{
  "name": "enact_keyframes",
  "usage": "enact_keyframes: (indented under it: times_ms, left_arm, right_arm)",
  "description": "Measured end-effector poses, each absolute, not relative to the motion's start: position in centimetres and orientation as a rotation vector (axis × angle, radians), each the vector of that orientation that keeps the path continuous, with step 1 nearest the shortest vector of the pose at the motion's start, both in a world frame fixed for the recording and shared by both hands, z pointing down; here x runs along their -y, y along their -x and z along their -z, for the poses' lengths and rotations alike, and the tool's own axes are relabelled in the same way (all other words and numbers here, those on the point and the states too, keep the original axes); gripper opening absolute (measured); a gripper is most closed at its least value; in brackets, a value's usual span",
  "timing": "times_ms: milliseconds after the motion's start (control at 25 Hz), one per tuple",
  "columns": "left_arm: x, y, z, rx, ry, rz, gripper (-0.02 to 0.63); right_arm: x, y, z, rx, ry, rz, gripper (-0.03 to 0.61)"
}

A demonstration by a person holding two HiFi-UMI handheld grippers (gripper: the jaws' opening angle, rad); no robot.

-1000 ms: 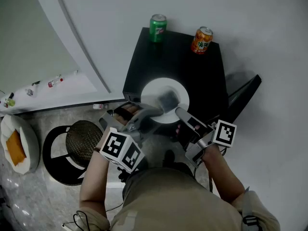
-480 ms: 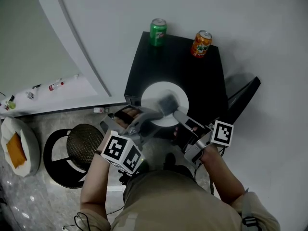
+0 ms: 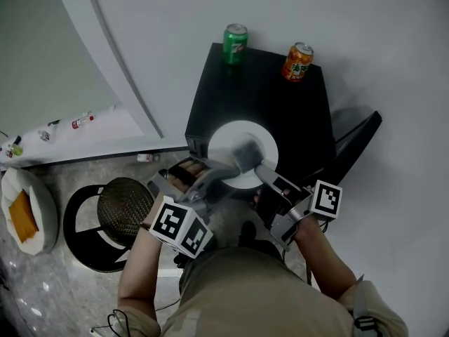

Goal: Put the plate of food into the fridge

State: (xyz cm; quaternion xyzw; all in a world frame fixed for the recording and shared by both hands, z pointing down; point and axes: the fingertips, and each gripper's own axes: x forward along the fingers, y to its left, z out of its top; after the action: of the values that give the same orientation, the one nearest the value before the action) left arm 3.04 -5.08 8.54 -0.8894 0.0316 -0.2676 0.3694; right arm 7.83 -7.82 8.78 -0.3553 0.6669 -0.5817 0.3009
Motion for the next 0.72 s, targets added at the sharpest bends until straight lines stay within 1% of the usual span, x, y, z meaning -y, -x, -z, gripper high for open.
enact_keyframes:
  times_ms: [200,360,720]
  left_arm:
    - [4.0,-2.3,-8.5,-0.077,2.278,0.673,0.086]
    - [2.1,0.0,-7.7,-0.066,2.273,0.651,0.086]
    - [1.6,0.3,-8.1,-0.051,2.261,0.628,0.086]
  right_arm:
    - [6.7,-7.2,-8.8,-1.753,0.946,1.539,0.054]
    - [4.7,-4.8,-7.9,-1.741,0.959,1.523,0.054]
    - [4.1,-4.7,-8.3,-1.728,0.976,1.497,0.052]
